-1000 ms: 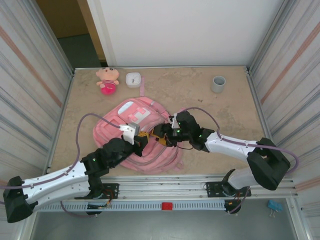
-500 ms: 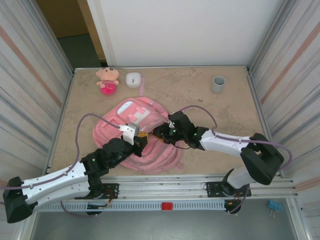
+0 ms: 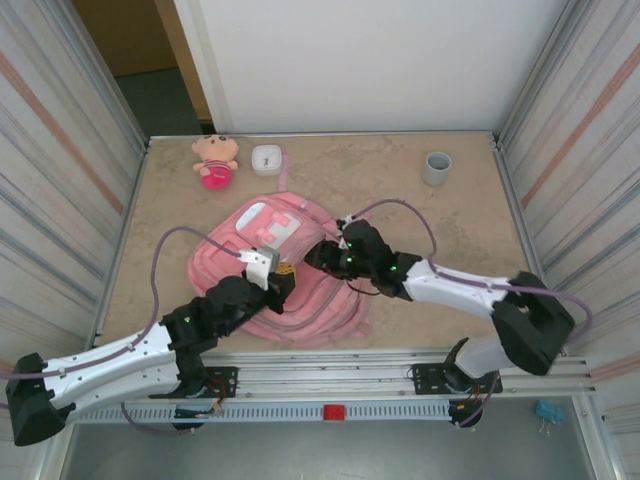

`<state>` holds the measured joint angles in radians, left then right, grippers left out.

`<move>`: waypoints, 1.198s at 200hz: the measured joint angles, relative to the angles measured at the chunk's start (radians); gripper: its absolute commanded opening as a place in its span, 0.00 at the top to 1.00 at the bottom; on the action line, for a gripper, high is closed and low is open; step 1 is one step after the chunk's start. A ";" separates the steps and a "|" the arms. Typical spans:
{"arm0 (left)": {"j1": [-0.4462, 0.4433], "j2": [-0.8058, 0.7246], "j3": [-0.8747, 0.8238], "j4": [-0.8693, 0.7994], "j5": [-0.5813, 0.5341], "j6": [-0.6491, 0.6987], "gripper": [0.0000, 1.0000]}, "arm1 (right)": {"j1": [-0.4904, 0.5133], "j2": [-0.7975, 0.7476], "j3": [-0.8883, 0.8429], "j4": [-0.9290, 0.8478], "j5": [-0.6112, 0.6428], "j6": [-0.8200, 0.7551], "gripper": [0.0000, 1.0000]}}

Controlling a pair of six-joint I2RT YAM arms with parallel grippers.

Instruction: Pack the student bag

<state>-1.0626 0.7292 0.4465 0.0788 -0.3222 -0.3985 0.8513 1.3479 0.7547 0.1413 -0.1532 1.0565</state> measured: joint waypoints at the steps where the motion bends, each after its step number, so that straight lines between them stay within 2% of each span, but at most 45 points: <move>1: 0.000 0.000 0.001 -0.001 0.000 0.003 0.66 | 0.000 -0.006 -0.002 -0.004 0.002 -0.002 0.49; 29: 0.000 -0.004 0.045 -0.053 -0.003 -0.005 0.41 | -0.003 -0.232 -0.052 -0.137 0.103 -0.116 0.37; 52: 0.000 -0.042 0.058 -0.102 -0.016 -0.023 0.28 | -0.002 -0.376 -0.074 -0.192 0.145 -0.266 0.28; 75: 0.000 -0.113 0.058 -0.170 -0.048 -0.032 0.25 | 0.024 -0.449 -0.075 -0.213 0.154 -0.499 0.28; 98: 0.005 -0.184 0.058 -0.246 -0.083 -0.051 0.24 | 0.098 -0.437 -0.072 -0.237 0.150 -0.755 0.32; 143: 0.097 -0.241 0.117 -0.480 -0.079 -0.105 0.24 | 0.298 -0.235 -0.040 -0.341 0.190 -1.312 0.35; 169: 0.127 -0.275 0.150 -0.583 -0.040 -0.147 0.26 | 0.333 -0.149 -0.040 -0.352 0.206 -1.556 0.34; 196: 0.137 -0.286 0.146 -0.666 0.014 -0.209 0.27 | 0.320 -0.102 -0.031 -0.344 0.205 -1.695 0.35; 239: 0.152 -0.183 0.099 -0.677 0.141 -0.279 0.24 | 0.277 -0.092 -0.025 -0.299 0.174 -1.752 0.35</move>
<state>-0.9108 0.5461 0.5457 -0.5983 -0.1810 -0.6773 1.1286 1.2560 0.7296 -0.1574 0.0204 -0.6956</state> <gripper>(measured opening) 0.758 0.650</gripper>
